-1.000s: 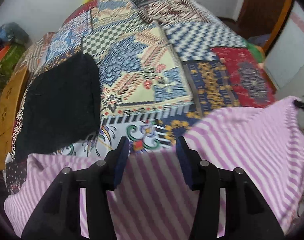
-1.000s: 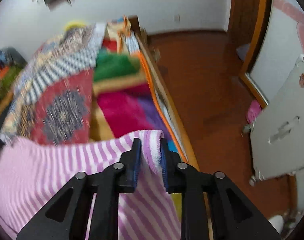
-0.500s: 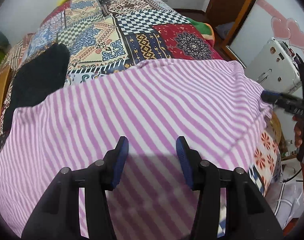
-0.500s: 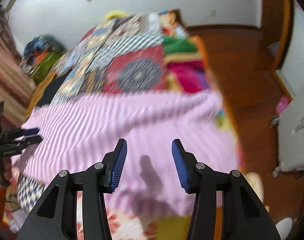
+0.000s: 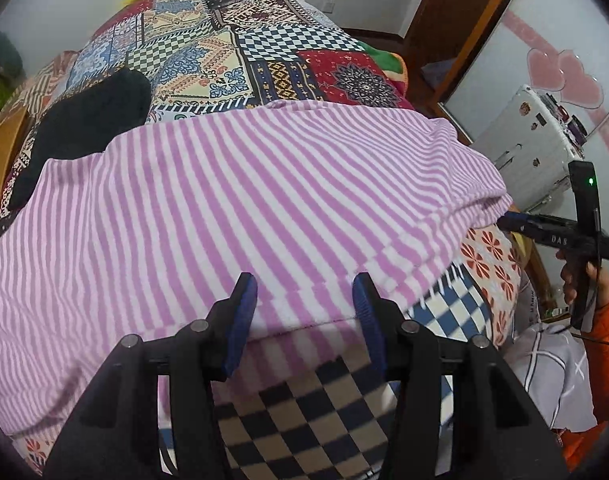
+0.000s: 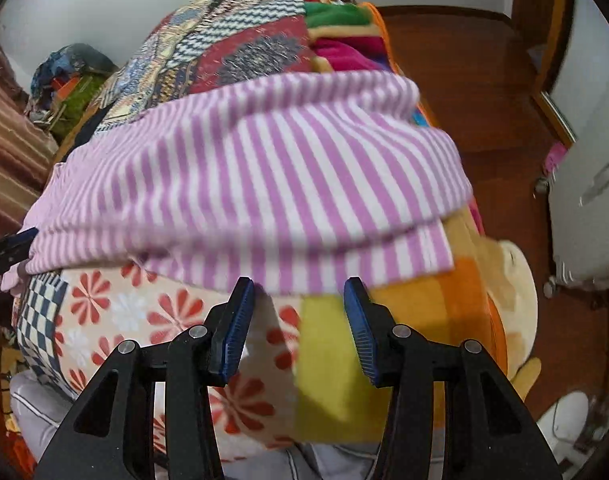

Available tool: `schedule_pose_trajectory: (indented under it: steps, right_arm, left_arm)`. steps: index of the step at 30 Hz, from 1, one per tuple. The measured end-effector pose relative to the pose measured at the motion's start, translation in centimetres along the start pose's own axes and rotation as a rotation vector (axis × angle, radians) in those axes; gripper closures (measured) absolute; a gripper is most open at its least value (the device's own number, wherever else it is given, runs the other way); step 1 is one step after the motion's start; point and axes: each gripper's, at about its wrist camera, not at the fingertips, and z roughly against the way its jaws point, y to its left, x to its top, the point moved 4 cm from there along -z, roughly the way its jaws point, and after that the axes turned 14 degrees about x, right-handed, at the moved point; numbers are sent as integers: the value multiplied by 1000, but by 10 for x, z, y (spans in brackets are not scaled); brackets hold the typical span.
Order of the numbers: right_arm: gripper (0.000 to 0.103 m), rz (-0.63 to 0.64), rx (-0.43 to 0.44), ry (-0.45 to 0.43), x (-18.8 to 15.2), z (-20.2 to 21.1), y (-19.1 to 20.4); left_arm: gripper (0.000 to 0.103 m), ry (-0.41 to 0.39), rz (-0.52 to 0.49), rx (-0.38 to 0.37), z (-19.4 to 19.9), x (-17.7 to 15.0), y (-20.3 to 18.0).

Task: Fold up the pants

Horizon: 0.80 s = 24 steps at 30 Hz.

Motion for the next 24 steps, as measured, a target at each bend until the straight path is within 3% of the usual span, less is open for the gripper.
schedule_pose_trajectory:
  steps: [4, 8, 12, 16, 24]
  right_arm:
    - [60, 3, 21, -61, 6, 22, 11]
    - [60, 99, 68, -94, 33, 21, 50]
    - [60, 186, 127, -24, 52, -21, 88]
    - [58, 237, 138, 94, 31, -59, 106]
    - [60, 188, 193, 112, 16, -47, 89]
  left_arm:
    - [53, -7, -23, -8, 7, -6, -4]
    - [52, -9, -29, -6, 7, -7, -9]
    - [51, -18, -38, 8, 8, -10, -15]
    - [51, -22, -42, 3, 11, -11, -12]
    - [51, -82, -1, 36, 21, 23, 17]
